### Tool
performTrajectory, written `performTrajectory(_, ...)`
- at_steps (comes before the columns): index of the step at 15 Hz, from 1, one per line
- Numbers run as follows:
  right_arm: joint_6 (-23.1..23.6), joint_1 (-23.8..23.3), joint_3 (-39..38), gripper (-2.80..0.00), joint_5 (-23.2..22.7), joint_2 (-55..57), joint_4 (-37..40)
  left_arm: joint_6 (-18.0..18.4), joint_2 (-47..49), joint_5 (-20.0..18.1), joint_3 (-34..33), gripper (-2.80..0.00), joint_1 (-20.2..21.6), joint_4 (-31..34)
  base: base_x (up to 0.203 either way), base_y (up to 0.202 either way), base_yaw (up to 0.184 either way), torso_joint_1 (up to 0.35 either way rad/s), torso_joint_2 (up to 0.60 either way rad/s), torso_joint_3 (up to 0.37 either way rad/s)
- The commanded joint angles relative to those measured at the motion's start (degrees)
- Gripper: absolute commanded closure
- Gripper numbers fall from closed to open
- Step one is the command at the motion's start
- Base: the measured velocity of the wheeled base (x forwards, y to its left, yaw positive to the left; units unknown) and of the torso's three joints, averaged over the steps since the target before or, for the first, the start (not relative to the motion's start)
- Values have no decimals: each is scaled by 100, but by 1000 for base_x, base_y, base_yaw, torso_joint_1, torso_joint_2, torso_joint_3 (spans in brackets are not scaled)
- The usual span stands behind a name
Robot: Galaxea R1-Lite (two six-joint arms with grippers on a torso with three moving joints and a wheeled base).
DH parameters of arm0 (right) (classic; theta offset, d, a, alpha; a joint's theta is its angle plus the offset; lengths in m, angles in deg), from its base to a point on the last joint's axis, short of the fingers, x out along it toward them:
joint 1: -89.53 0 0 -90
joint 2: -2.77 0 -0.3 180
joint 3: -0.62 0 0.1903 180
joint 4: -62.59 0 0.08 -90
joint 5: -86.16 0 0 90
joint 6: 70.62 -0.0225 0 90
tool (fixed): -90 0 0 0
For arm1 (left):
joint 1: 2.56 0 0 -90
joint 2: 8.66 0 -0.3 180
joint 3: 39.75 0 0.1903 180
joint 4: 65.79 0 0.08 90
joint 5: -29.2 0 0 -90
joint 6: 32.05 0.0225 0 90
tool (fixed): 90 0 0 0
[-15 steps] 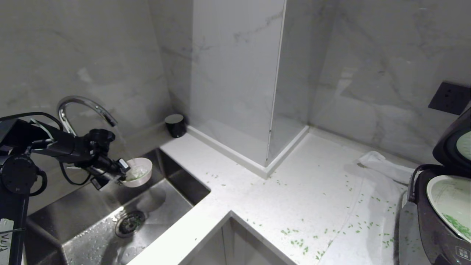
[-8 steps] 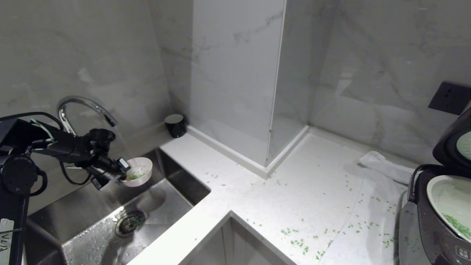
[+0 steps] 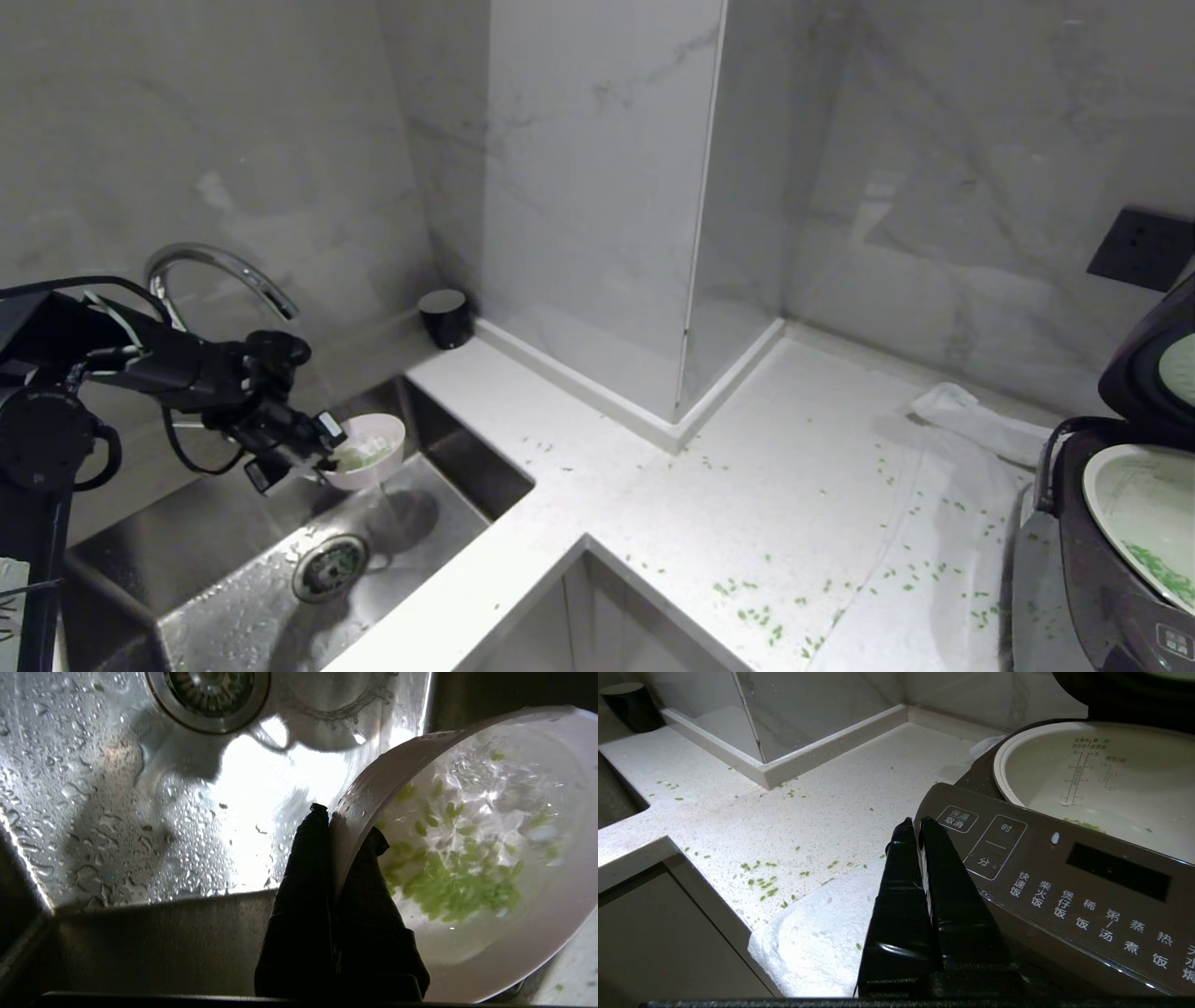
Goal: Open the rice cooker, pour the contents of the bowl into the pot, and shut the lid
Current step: Fill a bowl with water from the tap, then place the bowl on the table
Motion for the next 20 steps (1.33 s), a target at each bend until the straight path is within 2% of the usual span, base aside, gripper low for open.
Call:
performTrajectory(1, -6, 2, -9, 0, 4, 7, 0, -36, -261, -4, -281, 0, -246, 10, 0, 0, 0, 0, 0, 0)
performTrajectory(5, -3, 2, -9, 0, -5, 7, 0, -113, -425, 5, -315, 0, -582, -11, 0, 0, 0, 0, 0, 0)
performTrajectory(8, -6, 2, -9, 0, -3, 7, 0, -255, -542, 35, -321, 0, -986, 4, 0, 0, 0, 0, 0, 0)
performTrajectory(16, 3, 2, -9, 0, -5, 7, 0, -609, -641, 99, -99, 0, -2464, 21, 0, 0, 0, 0, 0, 0)
performTrajectory(20, 1, 2, -9, 0, -4, 7, 0, -639, -566, 343, 222, 0, -3193, 181, 0, 0, 0, 0, 0, 0)
